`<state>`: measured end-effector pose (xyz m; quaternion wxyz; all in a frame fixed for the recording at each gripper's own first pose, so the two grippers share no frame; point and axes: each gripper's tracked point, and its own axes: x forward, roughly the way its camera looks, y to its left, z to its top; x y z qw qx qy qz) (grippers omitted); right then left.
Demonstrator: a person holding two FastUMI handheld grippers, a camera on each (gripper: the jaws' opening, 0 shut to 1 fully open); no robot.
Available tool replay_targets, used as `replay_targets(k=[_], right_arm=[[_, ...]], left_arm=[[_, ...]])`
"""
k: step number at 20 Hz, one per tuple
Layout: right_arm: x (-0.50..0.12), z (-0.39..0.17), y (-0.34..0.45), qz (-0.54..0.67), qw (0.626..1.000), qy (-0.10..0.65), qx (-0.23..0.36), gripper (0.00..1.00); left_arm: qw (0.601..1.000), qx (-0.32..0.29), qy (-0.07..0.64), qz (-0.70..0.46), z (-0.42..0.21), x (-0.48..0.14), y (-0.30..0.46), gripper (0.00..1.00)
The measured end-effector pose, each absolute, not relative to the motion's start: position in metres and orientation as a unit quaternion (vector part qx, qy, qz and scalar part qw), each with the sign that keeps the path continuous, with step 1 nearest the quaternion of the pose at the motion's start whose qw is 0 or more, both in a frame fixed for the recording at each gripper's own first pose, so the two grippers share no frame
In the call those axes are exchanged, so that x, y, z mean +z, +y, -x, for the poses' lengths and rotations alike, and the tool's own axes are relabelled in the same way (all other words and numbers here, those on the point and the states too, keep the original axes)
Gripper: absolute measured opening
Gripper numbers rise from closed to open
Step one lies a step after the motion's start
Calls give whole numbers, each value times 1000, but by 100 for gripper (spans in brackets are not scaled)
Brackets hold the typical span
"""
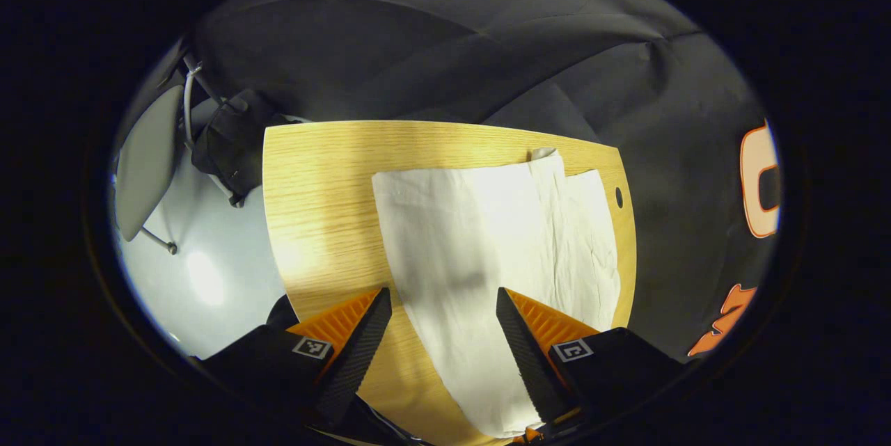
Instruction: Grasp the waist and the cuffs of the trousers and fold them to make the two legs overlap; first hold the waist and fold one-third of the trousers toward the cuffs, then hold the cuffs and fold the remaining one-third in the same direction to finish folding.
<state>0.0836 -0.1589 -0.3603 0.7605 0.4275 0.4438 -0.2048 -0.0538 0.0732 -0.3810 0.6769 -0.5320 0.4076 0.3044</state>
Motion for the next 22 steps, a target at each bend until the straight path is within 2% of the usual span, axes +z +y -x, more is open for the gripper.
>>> replay_targets(k=[2,3,4,10,11,12,13,14,16,18,20,22], right_arm=[[-360,-84,-159,-428,759,445,-206,4],[-360,-84,-158,-428,759,445,-206,4],[-360,-84,-159,-427,759,446,-206,4],[-360,-87,-158,-424,761,447,-202,4],[-360,-87,-157,-422,763,448,-198,4],[-360,-88,-158,-421,764,448,-197,4],[-360,-89,-156,-421,764,448,-197,4],[-360,-89,-156,-422,764,448,-196,4],[-360,-88,-157,-422,764,447,-194,4],[-360,-89,-157,-421,766,447,-191,4],[-360,-88,-157,-423,766,446,-190,4],[-359,-88,-157,-423,766,445,-188,4]], left_arm=[[679,306,406,531,52,-380,76,100],[679,306,405,530,50,-380,77,96],[680,305,401,532,47,-381,78,99],[689,289,377,548,24,-378,77,100],[689,285,375,551,21,-379,76,94],[688,279,375,554,18,-378,75,94],[688,277,375,556,15,-379,74,78],[690,271,373,559,10,-380,73,82],[694,258,368,562,1,-382,69,76],[685,273,385,555,4,-392,70,63],[674,281,378,569,-2,-399,75,14],[674,268,383,572,-3,-402,73,14]])
